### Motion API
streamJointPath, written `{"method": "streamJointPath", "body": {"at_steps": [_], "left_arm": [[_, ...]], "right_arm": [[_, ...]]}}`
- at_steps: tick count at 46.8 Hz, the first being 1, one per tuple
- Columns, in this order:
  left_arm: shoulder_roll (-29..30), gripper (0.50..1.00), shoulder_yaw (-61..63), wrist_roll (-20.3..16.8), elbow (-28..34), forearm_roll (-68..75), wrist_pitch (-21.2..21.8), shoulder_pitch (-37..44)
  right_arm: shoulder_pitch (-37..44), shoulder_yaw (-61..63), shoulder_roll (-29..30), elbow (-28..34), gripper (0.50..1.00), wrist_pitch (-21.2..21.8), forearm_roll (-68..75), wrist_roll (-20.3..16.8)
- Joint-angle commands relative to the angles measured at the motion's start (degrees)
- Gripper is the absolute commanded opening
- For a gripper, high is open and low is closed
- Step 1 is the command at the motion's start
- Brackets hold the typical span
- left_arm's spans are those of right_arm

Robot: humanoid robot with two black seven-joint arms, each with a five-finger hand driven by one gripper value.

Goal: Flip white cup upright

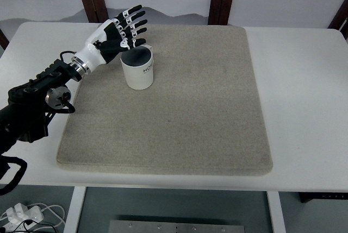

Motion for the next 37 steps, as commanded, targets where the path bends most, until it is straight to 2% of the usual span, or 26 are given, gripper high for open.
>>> {"method": "streamJointPath", "body": {"at_steps": [1, 24, 37], "left_arm": [[0.99, 0.996, -0.34, 0.0, -0.07, -0.82, 0.0, -0.96], [5.38, 0.996, -0.43, 0.0, 0.28, -7.93, 0.0, -4.38], [5.56, 0.996, -0.43, 0.0, 0.81, -11.37, 0.0, -6.14]], "right_arm": [[0.0, 0.0, 0.0, 0.0, 0.952, 0.0, 0.0, 0.07], [0.0, 0.0, 0.0, 0.0, 0.952, 0.0, 0.0, -0.01], [0.0, 0.0, 0.0, 0.0, 0.952, 0.0, 0.0, -0.01]]}}
